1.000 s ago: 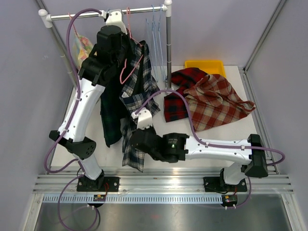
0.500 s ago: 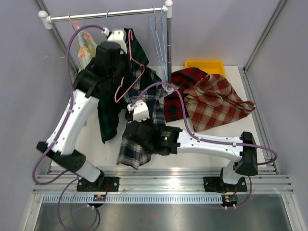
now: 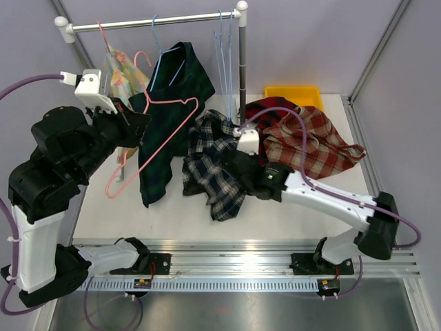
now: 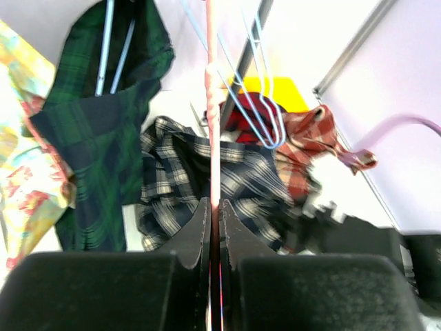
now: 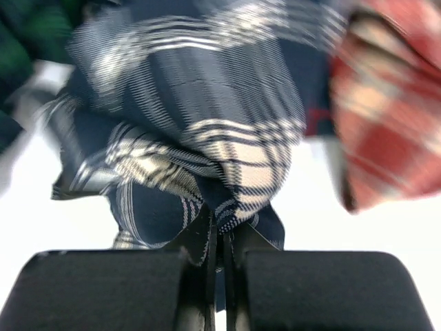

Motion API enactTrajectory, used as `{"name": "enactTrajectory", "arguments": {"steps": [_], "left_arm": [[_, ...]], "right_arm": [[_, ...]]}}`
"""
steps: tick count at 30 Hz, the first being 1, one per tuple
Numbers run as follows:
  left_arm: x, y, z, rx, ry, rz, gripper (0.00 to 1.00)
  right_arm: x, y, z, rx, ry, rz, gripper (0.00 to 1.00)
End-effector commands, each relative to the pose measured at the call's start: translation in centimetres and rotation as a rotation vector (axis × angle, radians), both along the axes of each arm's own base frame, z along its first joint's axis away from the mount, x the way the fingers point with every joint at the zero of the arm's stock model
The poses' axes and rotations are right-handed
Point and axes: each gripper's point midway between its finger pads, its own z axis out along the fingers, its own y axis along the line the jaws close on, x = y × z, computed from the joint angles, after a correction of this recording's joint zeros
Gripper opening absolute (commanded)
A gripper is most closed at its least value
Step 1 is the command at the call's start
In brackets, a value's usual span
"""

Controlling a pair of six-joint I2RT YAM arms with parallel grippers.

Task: Remove the skirt from the hanger

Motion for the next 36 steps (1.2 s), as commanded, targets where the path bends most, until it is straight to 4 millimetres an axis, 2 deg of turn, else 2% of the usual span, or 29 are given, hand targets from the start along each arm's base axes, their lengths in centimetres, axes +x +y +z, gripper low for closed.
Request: {"name": "enactTrajectory", "arguments": {"steps": [1, 2, 3, 4, 5, 6, 7, 9, 11, 12, 13, 16, 17, 18, 19, 20, 21, 22, 23, 24, 25, 26, 27, 28, 29, 30, 33, 34, 36], "left_arm": [[2.4, -1.0, -2.7, 0.073, 0.063, 0.033, 0.0], [2.7, -1.2, -3.1, 0.073, 0.065, 0.035, 0.0], [3.1, -1.6, -3.5, 0.065, 0.062, 0.036, 0.0], [3.3, -1.8, -3.8, 0.063, 0.059, 0.036, 0.0], [3.6, -1.9, -3.8, 0.06, 0.054, 0.039, 0.0], [3.9, -2.1, -3.5, 0.048, 0.038, 0.042, 0.0], [4.3, -2.4, -4.0, 0.055, 0.045, 0.044, 0.0], [4.9, -2.8, -4.0, 0.06, 0.039, 0.043, 0.0], [5.7, -3.2, -4.0, 0.079, 0.037, 0.048, 0.0], [6.0, -3.3, -4.0, 0.085, 0.034, 0.049, 0.0], [6.2, -3.4, -4.0, 0.092, 0.033, 0.053, 0.0], [7.6, -3.7, -3.8, 0.123, 0.017, 0.075, 0.0], [8.2, -4.0, -3.6, 0.13, 0.013, 0.079, 0.0], [8.7, -4.1, -3.4, 0.14, 0.004, 0.083, 0.0], [9.1, -4.3, -3.2, 0.144, 0.0, 0.09, 0.0], [9.4, -4.3, -2.1, 0.137, -0.026, 0.095, 0.0], [10.3, -4.9, -2.4, 0.148, -0.02, 0.097, 0.0], [10.7, -4.9, -2.2, 0.154, -0.025, 0.111, 0.0], [11.3, -5.2, -1.5, 0.152, -0.046, 0.116, 0.0], [11.9, -5.4, -0.7, 0.145, -0.065, 0.126, 0.0], [12.4, -5.4, 0.0, 0.142, -0.081, 0.14, 0.0], [12.9, -5.5, 0.8, 0.139, -0.106, 0.146, 0.0], [13.6, -5.9, 1.6, 0.128, -0.125, 0.153, 0.0], [14.1, -5.9, 2.1, 0.121, -0.139, 0.16, 0.0], [14.6, -6.1, 2.7, 0.114, -0.159, 0.161, 0.0], [15.1, -6.4, 3.1, 0.107, -0.171, 0.164, 0.0], [17.1, -7.1, 3.9, 0.103, -0.216, 0.186, 0.0], [18.1, -7.1, 3.5, 0.116, -0.218, 0.209, 0.0], [19.4, -7.2, 4.0, 0.115, -0.254, 0.236, 0.0]], "right_arm": [[-2.1, -6.4, 5.7, 0.187, -0.108, -0.167, 0.0], [-2.1, -8.3, 6.7, 0.162, -0.157, -0.2, 0.0], [-2.3, -9.5, 8.2, 0.173, -0.196, -0.21, 0.0], [-2.7, -11.0, 11.0, 0.213, -0.254, -0.221, 0.0], [-2.6, -12.7, 12.8, 0.161, -0.309, -0.239, 0.0], [-2.5, -13.5, 14.4, 0.156, -0.345, -0.251, 0.0], [-2.1, -14.8, 17.1, 0.168, -0.39, -0.28, 0.0], [-1.2, -16.1, 20.0, 0.086, -0.452, -0.281, 0.0], [1.0, -18.5, 23.6, 0.028, -0.507, -0.335, 0.0], [1.1, -18.3, 23.9, 0.015, -0.516, -0.314, 0.0], [2.4, -20.1, 25.0, -0.004, -0.533, -0.374, 0.0], [4.9, -21.9, 27.8, -0.007, -0.573, -0.38, 0.0], [6.0, -23.6, 28.5, 0.004, -0.585, -0.404, 0.0], [6.7, -24.2, 29.2, 0.01, -0.595, -0.411, 0.0], [8.0, -23.9, 30.5, 0.035, -0.614, -0.391, 0.0], [8.8, -25.5, 31.1, 0.029, -0.622, -0.427, 0.0], [9.6, -25.7, 31.6, 0.033, -0.626, -0.429, 0.0], [11.4, -25.4, 32.7, 0.045, -0.641, -0.409, 0.0], [12.2, -26.3, 32.9, 0.034, -0.637, -0.427, 0.0], [14.1, -26.3, 33.9, 0.067, -0.652, -0.438, 0.0], [15.1, -26.2, 34.2, 0.088, -0.654, -0.42, 0.0], [16.0, -26.4, 33.9, 0.086, -0.636, -0.416, 0.0], [18.8, -27.1, 32.3, 0.076, -0.602, -0.432, 0.0], [19.1, -27.1, 33.7, 0.113, -0.638, -0.423, 0.0], [20.1, -27.5, 33.0, 0.118, -0.624, -0.429, 0.0], [22.3, -28.2, 30.7, 0.111, -0.579, -0.449, 0.0], [25.7, -28.0, 24.1, 0.149, -0.433, -0.442, 0.0], [26.7, -27.3, 19.4, 0.16, -0.327, -0.428, 0.0], [26.9, -26.1, 15.3, 0.191, -0.242, -0.387, 0.0]]}}
